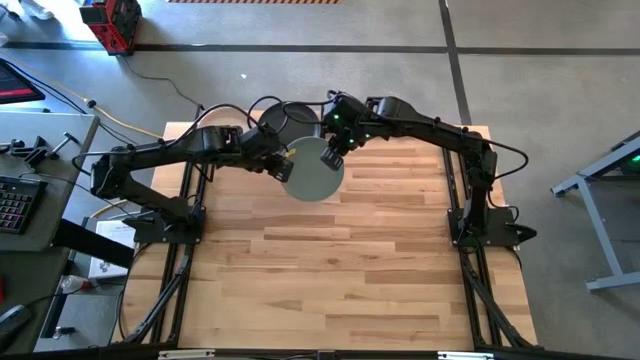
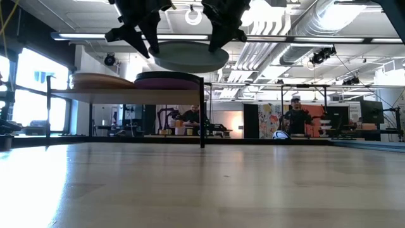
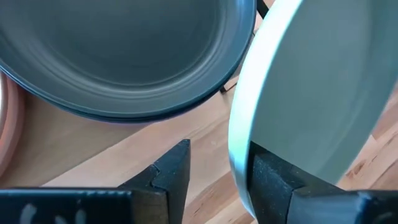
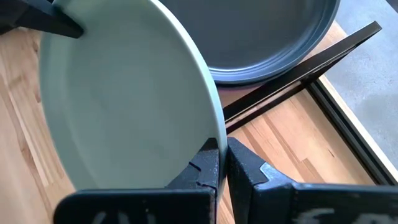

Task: Place and stack plates onto a shelf
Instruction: Stack the light blue plate on top of the gray plate on the shelf

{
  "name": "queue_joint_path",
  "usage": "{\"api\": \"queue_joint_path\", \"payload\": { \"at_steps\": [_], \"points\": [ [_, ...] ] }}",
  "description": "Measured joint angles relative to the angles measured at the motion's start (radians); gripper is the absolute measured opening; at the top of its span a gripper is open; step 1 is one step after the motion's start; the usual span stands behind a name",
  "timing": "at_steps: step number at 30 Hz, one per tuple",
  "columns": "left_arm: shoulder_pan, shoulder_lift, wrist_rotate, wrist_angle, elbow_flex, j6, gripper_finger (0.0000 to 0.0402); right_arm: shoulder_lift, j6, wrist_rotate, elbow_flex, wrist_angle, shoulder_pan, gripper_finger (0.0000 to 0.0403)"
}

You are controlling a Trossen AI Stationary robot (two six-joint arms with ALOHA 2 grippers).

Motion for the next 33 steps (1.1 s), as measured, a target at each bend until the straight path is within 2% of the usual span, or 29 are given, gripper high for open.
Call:
{"api": "queue_joint_path", "payload": {
  "at_steps": [12,21,28,33],
  "points": [
    [-0.004,0.0,-0.006,0.014,0.0,0.016,0.0008,0.0,-0.021,0.001,0.0,0.029,0.0,0.0],
    [-0.003,0.0,-0.01,0.018,0.0,0.001,0.0004,0.0,-0.103,0.001,0.0,0.037,0.0,0.0009],
    [0.015,-0.002,0.001,-0.021,0.0,-0.02,0.0004,0.0,-0.16,-0.003,-0.001,0.109,-0.008,0.008],
    [0.076,-0.043,0.005,-0.145,0.0,-0.035,0.0003,-0.003,-0.18,0.002,-0.001,0.131,-0.027,0.0126]
  ]
}}
